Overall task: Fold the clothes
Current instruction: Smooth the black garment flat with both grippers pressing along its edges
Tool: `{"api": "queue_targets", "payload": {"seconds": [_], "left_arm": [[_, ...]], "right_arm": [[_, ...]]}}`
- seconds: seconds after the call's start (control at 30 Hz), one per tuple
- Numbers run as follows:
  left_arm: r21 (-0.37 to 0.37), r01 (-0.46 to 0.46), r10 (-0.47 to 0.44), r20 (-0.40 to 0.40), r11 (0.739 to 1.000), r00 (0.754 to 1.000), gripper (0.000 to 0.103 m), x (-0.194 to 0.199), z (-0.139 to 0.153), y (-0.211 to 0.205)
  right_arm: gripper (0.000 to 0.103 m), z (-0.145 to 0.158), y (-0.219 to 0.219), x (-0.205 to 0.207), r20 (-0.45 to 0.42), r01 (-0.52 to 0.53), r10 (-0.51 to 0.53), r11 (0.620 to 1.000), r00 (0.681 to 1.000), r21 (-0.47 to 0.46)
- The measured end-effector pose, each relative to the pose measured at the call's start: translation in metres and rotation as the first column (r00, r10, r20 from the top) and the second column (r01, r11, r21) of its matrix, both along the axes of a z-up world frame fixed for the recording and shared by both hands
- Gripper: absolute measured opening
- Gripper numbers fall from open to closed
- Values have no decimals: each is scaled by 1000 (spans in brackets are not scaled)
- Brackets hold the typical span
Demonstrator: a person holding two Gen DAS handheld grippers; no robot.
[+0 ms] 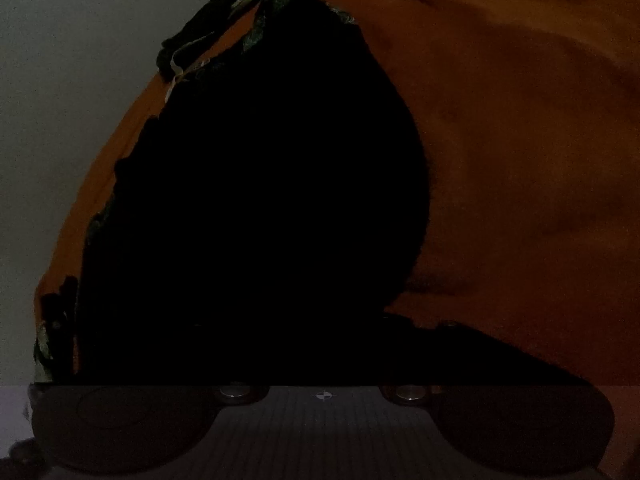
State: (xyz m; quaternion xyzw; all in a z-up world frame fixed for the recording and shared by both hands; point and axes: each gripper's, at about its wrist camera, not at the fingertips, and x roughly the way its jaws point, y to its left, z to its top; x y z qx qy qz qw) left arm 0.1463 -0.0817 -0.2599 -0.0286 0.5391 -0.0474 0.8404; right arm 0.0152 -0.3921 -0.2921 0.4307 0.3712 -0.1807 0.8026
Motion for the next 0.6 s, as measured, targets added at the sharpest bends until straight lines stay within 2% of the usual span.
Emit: {"api": "queue_targets", "payload": {"seconds": [0.07,0.17,0.23,0.3,0.4,0.47,0.5,0.53,0.57,0.6], "left_arm": [[34,29,-30,35,999,999,14,-7,9,-5],[-7,17,-17,54,1000,998,13,-17,22,4],[-30,2,-1,45,1000,999,14,-27,26,6],[18,10,-10,11,1000,1000,14,-28,22,-1],[56,-14,18,-61,998,998,15,-21,5,-8],[64,-31,36,-66,997,997,21,-23,4,-8],[68,-38,42,-65,997,997,29,-24,4,-8],[68,-44,48,-57,997,997,45,-27,8,-7],[65,-49,53,-47,997,998,55,-31,13,-6],[61,-55,57,-37,997,998,69,-34,19,-5]], "right_arm": [[20,7,-6,-10,23,24,-25,998,999,54],[20,24,-17,-32,76,53,-63,990,995,130],[20,32,-21,-44,97,55,-69,989,993,141],[19,28,-25,-50,93,51,-67,985,993,166],[15,-3,-32,-51,-2,109,-113,956,994,274],[14,-15,-34,-53,-52,141,-131,938,990,318],[15,-14,-34,-53,-51,135,-125,940,991,314],[22,-9,-34,-53,-51,133,-123,946,991,295],[27,-3,-34,-54,-52,132,-123,953,991,273],[27,2,-33,-55,-53,132,-122,959,991,251]]}}
